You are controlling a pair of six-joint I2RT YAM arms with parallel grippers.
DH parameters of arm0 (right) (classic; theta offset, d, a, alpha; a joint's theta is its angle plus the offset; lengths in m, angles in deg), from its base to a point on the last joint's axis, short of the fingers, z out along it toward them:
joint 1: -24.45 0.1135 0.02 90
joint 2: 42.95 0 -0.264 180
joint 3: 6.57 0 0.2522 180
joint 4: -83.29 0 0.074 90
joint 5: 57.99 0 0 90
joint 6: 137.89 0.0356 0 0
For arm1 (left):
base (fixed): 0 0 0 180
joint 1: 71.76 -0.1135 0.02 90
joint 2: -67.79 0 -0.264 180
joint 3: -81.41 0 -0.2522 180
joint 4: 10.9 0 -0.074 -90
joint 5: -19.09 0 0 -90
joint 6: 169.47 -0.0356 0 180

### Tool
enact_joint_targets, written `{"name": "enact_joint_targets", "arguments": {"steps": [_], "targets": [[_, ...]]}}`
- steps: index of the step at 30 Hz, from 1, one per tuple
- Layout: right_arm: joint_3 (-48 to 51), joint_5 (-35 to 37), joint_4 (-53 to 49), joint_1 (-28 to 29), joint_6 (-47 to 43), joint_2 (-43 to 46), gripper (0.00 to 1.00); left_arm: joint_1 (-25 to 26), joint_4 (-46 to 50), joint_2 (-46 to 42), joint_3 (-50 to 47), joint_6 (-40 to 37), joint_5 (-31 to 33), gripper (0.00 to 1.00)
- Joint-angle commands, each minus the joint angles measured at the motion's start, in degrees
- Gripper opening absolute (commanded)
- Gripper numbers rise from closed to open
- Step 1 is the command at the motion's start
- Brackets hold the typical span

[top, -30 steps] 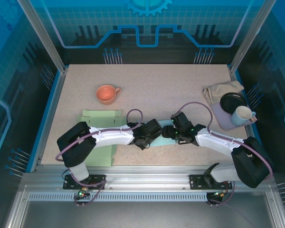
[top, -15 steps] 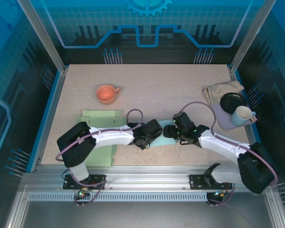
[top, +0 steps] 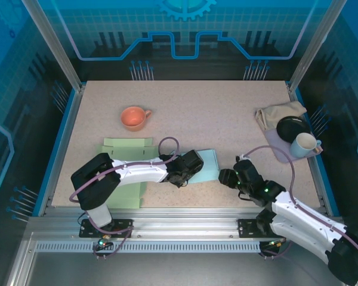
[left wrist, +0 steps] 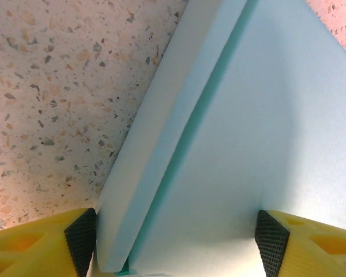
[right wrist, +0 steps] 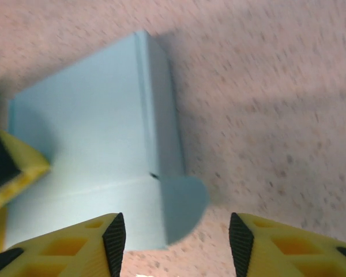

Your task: Fold the paper box

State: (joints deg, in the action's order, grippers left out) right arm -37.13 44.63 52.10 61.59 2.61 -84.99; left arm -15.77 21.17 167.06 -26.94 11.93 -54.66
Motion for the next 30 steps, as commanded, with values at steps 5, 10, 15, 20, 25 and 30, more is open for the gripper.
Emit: {"name": "enact_joint_targets", "arguments": {"steps": [5, 10, 15, 20, 25, 30], "targets": [[-1.4, 1.9, 5.9, 1.0, -3.2, -2.7, 0.51, -0.8, 2.7, 1.3, -3.0, -0.4, 0.9, 0.75], [-2.0, -0.8, 10.9, 1.2, -4.7, -8.9, 0.51, -0.8, 2.5, 2.1, -2.5, -0.5, 0.5, 0.75], [-2.7, -4.4, 15.3, 1.7, -5.9, -14.7, 0.48, -0.8, 2.6, 2.5, -2.4, -0.6, 0.4, 0.75], [-1.7, -3.7, 16.8, 2.1, -4.8, -14.8, 0.42, -0.8, 3.0, 2.6, -2.4, -0.6, 0.4, 0.75], [-1.9, -4.5, 15.9, 2.3, -4.2, -13.8, 0.41, -0.9, 3.4, 2.6, -2.0, -0.9, 0.5, 0.75], [-1.7, -6.3, 15.6, 2.3, -3.0, -13.5, 0.41, -0.9, 3.7, 2.5, -1.8, -0.9, 0.5, 0.75]]}}
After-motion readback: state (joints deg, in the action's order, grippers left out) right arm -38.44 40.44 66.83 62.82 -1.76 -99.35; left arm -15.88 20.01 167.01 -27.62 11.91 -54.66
